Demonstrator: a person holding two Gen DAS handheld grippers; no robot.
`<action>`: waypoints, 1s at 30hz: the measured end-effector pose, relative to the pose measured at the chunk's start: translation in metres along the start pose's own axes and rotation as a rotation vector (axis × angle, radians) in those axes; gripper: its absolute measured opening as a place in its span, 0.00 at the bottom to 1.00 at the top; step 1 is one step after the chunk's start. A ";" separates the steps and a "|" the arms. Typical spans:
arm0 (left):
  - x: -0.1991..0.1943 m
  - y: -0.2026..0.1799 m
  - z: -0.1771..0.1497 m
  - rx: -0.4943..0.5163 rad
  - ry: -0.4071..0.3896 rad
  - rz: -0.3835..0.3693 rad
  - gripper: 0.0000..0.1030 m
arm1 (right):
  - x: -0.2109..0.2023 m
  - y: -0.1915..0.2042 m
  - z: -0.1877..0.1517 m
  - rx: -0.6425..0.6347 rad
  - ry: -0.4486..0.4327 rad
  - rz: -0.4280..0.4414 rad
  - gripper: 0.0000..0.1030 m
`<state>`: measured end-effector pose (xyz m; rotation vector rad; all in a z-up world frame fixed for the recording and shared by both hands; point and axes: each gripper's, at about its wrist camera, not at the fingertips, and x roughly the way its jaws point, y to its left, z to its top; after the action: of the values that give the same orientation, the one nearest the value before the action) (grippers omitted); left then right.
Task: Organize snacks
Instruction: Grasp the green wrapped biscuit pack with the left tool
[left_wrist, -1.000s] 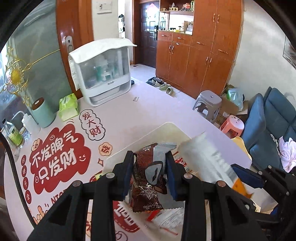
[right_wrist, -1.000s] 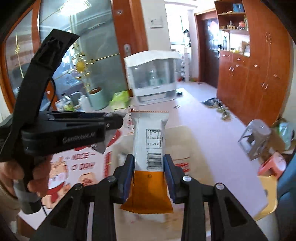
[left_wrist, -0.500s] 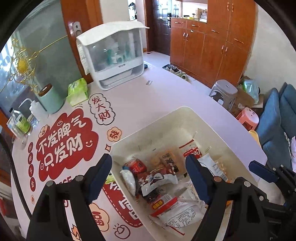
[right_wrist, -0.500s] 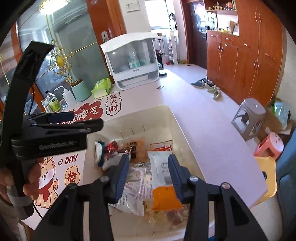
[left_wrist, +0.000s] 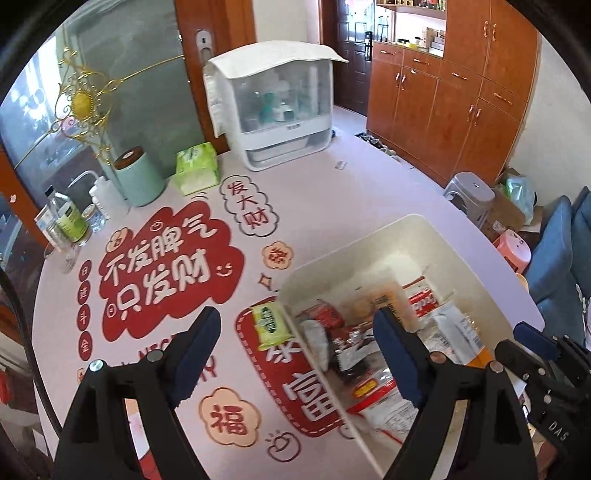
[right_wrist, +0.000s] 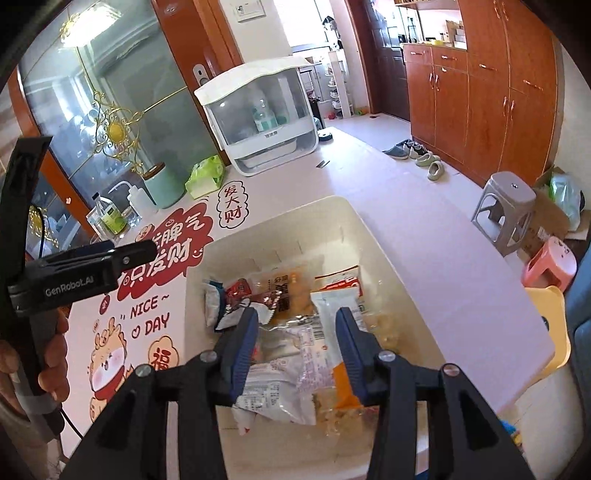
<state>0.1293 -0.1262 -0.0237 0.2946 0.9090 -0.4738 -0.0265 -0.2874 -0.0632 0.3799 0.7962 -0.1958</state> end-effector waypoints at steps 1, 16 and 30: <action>-0.002 0.006 -0.001 0.001 -0.001 0.005 0.81 | 0.000 0.002 0.000 0.005 -0.002 0.002 0.43; 0.017 0.065 0.004 0.354 -0.001 -0.051 0.87 | 0.006 0.084 -0.012 -0.006 -0.049 0.044 0.44; 0.175 0.051 -0.035 0.732 0.184 -0.369 0.87 | 0.069 0.133 -0.067 0.135 -0.026 -0.033 0.56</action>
<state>0.2227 -0.1141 -0.1841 0.8536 0.9455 -1.1374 0.0181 -0.1413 -0.1215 0.4912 0.7660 -0.2854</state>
